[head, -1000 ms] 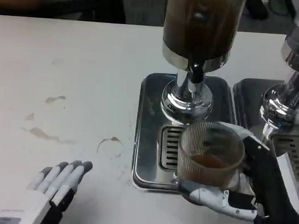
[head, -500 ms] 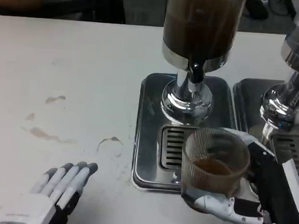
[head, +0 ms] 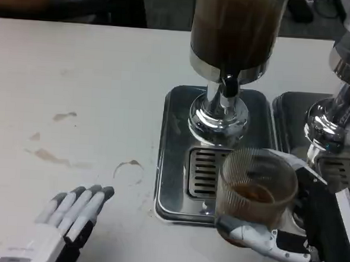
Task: Grasp the cup under the faucet to collect the drink, then remove the cup.
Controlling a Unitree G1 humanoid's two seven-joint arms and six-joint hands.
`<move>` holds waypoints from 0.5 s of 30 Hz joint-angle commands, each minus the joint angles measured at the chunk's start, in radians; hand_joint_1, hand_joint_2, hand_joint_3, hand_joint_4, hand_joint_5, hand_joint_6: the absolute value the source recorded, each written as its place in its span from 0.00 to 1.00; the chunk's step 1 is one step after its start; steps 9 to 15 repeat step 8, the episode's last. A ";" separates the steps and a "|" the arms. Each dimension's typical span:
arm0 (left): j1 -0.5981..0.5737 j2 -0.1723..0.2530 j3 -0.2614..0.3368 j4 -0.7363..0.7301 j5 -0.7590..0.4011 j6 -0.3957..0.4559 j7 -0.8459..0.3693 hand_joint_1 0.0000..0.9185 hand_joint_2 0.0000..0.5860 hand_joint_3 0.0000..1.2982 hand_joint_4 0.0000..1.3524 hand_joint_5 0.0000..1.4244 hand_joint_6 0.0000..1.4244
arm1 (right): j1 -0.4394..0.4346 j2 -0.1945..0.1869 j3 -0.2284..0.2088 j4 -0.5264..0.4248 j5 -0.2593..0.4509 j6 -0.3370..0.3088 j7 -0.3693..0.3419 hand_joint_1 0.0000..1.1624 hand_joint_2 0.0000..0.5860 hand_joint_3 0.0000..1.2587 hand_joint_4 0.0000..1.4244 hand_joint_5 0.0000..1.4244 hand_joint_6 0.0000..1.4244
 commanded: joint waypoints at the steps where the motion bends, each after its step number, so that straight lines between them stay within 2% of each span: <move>1: 0.005 -0.007 -0.006 0.008 0.000 0.001 0.014 0.00 0.22 0.00 0.00 0.00 0.00 | -0.007 0.015 0.001 -0.037 0.011 0.005 -0.011 0.86 0.33 0.62 0.62 0.69 0.96; 15: -0.006 -0.010 -0.009 0.019 -0.012 -0.007 0.014 0.00 0.22 0.00 0.00 0.00 0.00 | -0.007 0.022 -0.001 -0.034 0.018 0.016 -0.015 0.86 0.33 0.62 0.62 0.69 0.96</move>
